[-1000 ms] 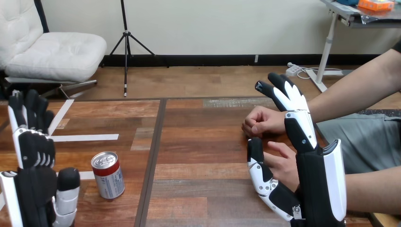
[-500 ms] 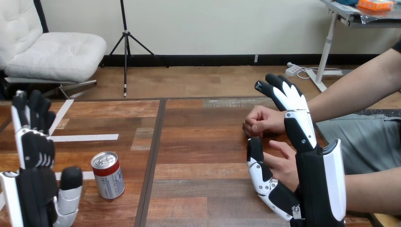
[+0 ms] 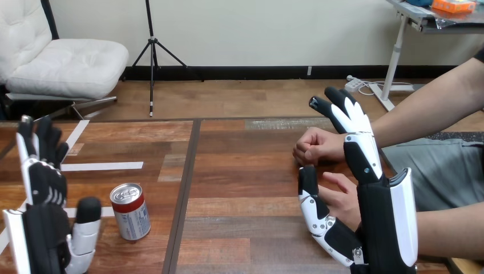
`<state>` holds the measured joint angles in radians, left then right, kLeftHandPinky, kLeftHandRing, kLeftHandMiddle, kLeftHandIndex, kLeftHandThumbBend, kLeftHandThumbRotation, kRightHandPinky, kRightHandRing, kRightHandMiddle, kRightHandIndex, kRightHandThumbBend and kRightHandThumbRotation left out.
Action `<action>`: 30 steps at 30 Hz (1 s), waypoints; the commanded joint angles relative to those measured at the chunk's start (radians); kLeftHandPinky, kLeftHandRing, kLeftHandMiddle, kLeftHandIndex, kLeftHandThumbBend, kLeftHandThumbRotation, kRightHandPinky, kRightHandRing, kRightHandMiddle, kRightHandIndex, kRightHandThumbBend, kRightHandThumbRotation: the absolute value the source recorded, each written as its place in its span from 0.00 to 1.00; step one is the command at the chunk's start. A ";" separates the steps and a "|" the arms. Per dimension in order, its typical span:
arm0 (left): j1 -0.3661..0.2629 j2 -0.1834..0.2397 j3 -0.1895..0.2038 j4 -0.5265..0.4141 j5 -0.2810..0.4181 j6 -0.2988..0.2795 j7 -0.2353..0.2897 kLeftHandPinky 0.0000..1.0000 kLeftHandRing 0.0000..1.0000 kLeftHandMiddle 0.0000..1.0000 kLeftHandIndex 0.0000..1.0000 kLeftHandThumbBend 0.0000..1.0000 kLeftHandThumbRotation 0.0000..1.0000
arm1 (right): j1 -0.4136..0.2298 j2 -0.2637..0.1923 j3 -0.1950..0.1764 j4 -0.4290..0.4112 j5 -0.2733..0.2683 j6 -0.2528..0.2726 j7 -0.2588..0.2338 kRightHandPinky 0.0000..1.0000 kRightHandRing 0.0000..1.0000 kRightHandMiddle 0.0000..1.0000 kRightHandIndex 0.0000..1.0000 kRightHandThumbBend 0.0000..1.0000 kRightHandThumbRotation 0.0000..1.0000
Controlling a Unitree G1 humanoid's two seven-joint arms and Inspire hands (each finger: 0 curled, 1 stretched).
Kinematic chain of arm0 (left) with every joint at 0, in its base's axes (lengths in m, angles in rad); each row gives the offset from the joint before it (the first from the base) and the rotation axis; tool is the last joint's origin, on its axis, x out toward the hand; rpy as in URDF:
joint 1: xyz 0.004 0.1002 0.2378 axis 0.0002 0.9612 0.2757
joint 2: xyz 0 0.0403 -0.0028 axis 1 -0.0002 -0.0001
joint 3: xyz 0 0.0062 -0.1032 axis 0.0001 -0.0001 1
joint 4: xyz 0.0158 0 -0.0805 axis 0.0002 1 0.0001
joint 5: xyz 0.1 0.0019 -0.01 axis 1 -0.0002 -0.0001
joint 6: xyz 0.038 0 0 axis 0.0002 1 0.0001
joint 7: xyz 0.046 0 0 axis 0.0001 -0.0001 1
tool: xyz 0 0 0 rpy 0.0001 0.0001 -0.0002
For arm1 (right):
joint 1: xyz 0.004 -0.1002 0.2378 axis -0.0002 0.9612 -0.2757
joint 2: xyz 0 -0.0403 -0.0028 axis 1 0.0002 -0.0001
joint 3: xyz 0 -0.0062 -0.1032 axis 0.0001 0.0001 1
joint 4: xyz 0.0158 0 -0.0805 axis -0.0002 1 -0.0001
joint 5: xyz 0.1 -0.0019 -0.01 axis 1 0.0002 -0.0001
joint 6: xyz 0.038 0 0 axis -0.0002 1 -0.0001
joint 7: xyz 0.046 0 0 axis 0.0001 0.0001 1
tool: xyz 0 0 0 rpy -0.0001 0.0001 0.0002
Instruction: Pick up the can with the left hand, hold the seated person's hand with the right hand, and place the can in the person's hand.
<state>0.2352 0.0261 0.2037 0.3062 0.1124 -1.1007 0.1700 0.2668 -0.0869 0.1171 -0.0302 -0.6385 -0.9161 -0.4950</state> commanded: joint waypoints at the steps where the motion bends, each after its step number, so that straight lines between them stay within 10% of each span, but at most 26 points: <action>1: -0.035 0.018 -0.025 0.031 -0.023 0.019 -0.029 0.94 0.96 0.97 1.00 0.88 0.77 | -0.027 0.005 -0.007 -0.022 0.003 -0.005 0.000 1.00 0.98 0.94 0.87 0.17 0.00; 30: -0.083 0.059 -0.012 0.103 0.074 0.155 -0.034 1.00 1.00 1.00 1.00 0.98 0.56 | -0.023 -0.004 -0.018 -0.021 0.012 -0.016 0.007 1.00 0.96 0.93 0.87 0.17 0.00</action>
<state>0.2249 0.0601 0.1999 0.4056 0.1667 -0.9591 0.1264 0.2695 -0.0880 0.1112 -0.0302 -0.6400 -0.9162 -0.4870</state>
